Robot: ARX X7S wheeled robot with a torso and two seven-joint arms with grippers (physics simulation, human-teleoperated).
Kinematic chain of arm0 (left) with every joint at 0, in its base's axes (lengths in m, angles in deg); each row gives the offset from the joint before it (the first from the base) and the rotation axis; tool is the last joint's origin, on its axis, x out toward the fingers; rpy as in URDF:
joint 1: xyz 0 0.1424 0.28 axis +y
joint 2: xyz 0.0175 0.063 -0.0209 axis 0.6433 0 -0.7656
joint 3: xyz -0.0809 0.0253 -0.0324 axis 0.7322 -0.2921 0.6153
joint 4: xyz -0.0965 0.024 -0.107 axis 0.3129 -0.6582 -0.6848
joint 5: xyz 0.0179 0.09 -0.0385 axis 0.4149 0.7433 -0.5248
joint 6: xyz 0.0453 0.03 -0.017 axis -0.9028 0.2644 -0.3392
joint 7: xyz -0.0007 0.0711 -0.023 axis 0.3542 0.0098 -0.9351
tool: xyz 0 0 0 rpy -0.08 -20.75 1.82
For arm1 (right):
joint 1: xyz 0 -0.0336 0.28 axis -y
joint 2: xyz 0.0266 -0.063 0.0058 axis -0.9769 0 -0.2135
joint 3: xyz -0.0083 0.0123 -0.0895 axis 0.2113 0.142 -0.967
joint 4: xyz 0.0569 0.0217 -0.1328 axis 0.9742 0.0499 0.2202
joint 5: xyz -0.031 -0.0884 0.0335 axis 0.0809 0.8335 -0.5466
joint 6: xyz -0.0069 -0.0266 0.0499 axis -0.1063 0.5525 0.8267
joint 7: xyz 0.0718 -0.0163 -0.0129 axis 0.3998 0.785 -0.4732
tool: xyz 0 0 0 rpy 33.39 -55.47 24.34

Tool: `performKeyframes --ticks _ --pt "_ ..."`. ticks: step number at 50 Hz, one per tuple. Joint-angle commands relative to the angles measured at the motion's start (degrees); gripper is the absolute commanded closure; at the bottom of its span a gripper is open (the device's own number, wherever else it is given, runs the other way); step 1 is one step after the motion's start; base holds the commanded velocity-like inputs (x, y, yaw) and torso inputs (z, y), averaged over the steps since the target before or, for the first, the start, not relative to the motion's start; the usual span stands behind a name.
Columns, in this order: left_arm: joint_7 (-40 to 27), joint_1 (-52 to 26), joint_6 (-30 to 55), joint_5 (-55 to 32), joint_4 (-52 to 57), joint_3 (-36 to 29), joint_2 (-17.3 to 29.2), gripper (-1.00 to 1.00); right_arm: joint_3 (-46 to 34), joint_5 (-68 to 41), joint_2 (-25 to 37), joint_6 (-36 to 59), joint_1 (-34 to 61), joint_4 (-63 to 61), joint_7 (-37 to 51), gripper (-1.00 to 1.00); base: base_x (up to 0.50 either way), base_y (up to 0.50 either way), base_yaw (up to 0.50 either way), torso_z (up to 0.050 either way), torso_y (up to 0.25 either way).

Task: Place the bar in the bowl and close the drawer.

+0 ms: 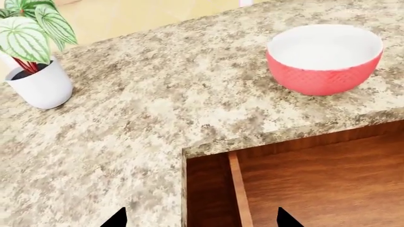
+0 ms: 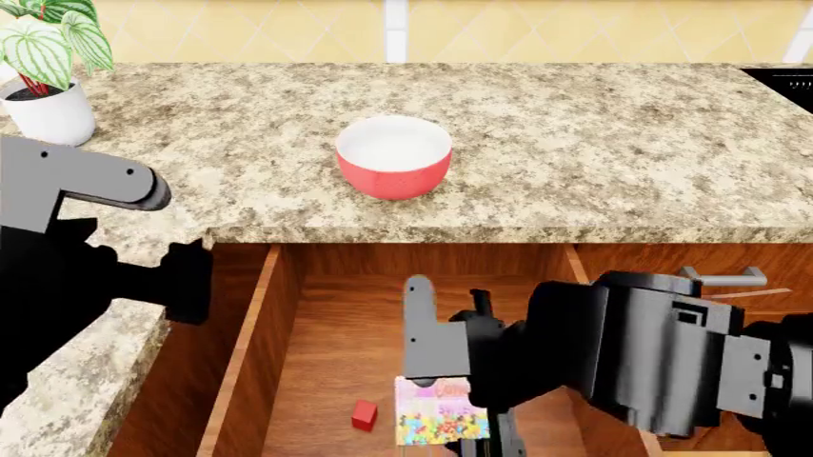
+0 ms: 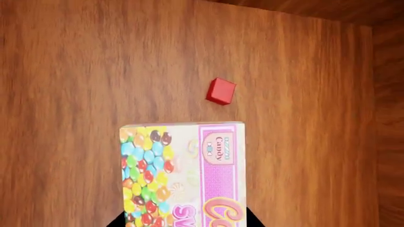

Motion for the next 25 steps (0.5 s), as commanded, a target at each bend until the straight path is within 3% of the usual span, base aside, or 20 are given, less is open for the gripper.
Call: performKeyframes --ticks 1,14,25 --pt "-2.12 -10.61 2.34 -3.64 -6.50 -1.87 -2.48 -1.00 10.72 -8.83 3.49 8.73 9.45 -8.43 2.56 1.00 0.00 0.00 0.00 0.000 0.000" --pt "-1.50 -29.24 8.10 -0.89 -23.30 -6.92 -10.64 -1.00 20.02 -12.70 -1.65 13.73 21.46 1.62 2.12 1.00 0.00 0.00 0.00 0.000 0.000" --pt "10.47 -42.47 8.24 17.09 -41.16 -12.23 -19.48 -1.00 20.49 -5.28 -11.24 8.38 29.37 25.13 -2.50 1.00 0.00 0.00 0.00 0.000 0.000"
